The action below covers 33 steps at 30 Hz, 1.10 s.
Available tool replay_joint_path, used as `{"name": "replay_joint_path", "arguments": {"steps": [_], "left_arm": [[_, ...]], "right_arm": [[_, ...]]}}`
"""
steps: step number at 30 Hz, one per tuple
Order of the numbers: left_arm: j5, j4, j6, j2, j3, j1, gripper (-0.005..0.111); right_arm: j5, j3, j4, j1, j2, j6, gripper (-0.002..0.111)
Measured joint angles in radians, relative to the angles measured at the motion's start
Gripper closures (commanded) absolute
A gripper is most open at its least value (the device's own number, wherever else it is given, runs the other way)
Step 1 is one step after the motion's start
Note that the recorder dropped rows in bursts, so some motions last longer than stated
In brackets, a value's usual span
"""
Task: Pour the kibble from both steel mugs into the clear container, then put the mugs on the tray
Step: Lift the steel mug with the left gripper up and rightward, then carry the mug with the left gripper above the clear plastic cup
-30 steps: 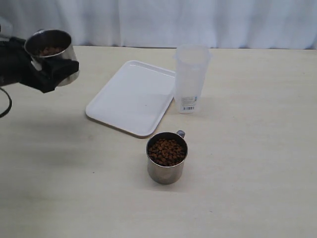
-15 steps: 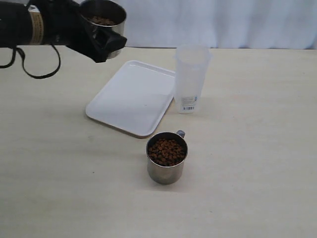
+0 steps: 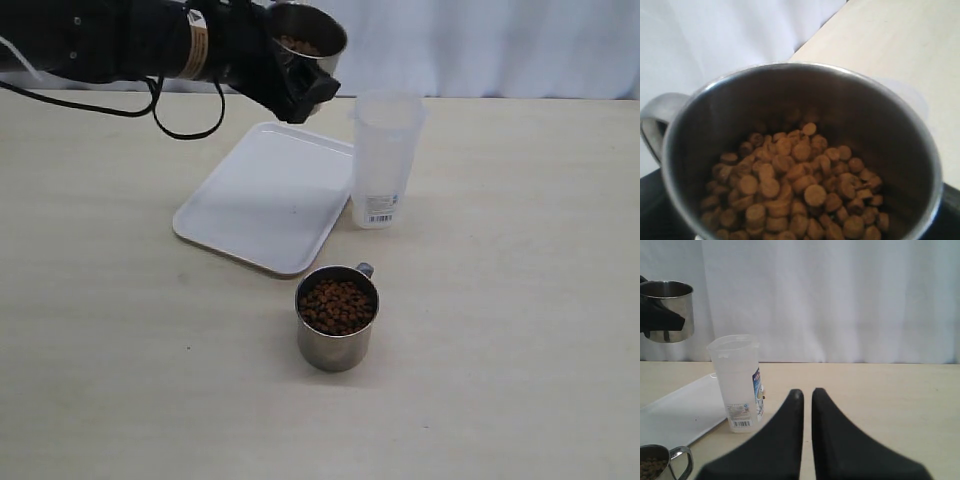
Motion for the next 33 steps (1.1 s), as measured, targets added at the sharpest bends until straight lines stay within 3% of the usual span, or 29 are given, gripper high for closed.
{"name": "replay_joint_path", "arguments": {"steps": [12,33], "left_arm": [[0.278,0.022,0.003,0.004,-0.006,-0.073,0.107],[0.392,0.022,0.072,0.043,-0.006,-0.116,0.107]], "right_arm": [[0.0,0.0,0.0,0.0,0.0,0.0,0.103],[0.0,0.0,0.0,0.0,0.0,0.0,0.103]]}}
